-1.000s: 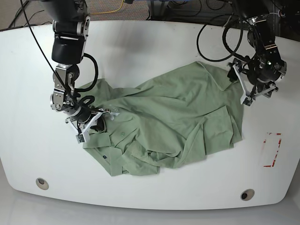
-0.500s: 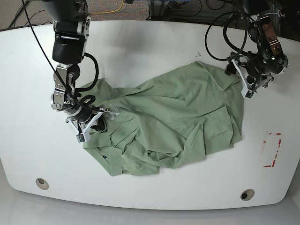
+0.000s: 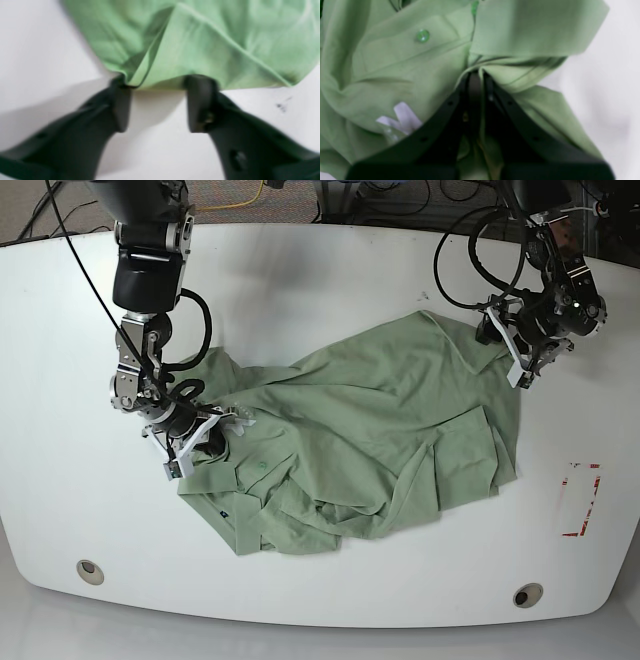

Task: Layout the t-shirt on the table in an organized manner, then fold the t-shirt properly
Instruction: 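Drag the shirt with both grippers away from the table edge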

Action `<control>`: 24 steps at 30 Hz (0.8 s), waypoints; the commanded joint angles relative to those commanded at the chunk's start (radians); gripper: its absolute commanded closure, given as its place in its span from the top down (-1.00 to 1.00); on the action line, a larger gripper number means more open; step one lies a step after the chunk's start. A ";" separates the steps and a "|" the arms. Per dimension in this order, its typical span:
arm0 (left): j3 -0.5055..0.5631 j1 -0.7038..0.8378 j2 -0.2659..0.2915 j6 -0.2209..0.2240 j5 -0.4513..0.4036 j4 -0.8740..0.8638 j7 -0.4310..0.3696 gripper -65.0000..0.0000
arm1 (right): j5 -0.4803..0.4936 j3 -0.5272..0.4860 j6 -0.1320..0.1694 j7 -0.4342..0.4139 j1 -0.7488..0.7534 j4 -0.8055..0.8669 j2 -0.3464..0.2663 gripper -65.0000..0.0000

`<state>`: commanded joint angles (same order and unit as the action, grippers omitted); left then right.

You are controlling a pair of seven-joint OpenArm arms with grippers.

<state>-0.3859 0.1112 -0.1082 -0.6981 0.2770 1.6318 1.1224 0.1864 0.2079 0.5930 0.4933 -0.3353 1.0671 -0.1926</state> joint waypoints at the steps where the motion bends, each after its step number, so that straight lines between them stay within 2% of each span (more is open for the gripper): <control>1: 0.008 0.000 0.000 0.000 0.000 -0.011 0.000 -0.12 | 0.000 0.000 0.000 0.000 0.000 0.000 0.000 -1.00; 4: 0.018 0.000 0.000 0.000 0.000 -0.037 -0.002 -0.10 | 0.000 0.000 0.000 0.000 0.002 0.000 0.000 -1.00; 8: 0.018 -0.002 0.000 0.000 0.002 -0.041 -0.003 -0.40 | 0.000 0.000 0.000 0.000 0.002 0.000 0.002 -1.00; 9: 0.018 -0.002 0.000 0.000 0.002 -0.043 -0.012 -0.58 | 0.000 0.000 0.000 0.000 0.002 0.000 0.002 -1.00; 13: 0.017 -0.002 -0.002 0.000 -0.006 -0.046 -0.035 -0.96 | 0.000 0.000 -0.005 0.000 0.002 0.000 0.002 -1.00; 16: 0.014 -0.002 -0.005 0.000 -0.006 -0.046 -0.035 -0.95 | 0.000 0.000 -0.011 0.000 0.002 0.000 0.002 -0.94; 18: 0.011 -0.002 -0.008 0.000 -0.006 -0.046 -0.035 -0.94 | 0.000 0.002 -0.011 0.000 0.002 0.000 -0.002 -0.71; 20: 0.011 0.000 -0.029 0.000 -0.006 -0.046 -0.035 -0.94 | 0.000 0.023 -0.011 0.002 0.002 0.000 -0.003 -0.38; 22: 0.011 0.002 -0.043 0.000 -0.006 -0.048 -0.037 -0.94 | -0.002 0.066 -0.011 0.005 0.002 0.000 0.000 0.05; 24: 0.009 0.005 -0.043 0.000 -0.006 -0.051 -0.037 -0.94 | -0.002 0.091 -0.011 0.005 0.002 0.000 0.000 0.29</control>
<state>-0.3767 0.1158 -0.1511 -0.6981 0.2708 1.5812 1.0856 0.1849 0.2984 0.5823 0.4979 -0.3337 1.0671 -0.1926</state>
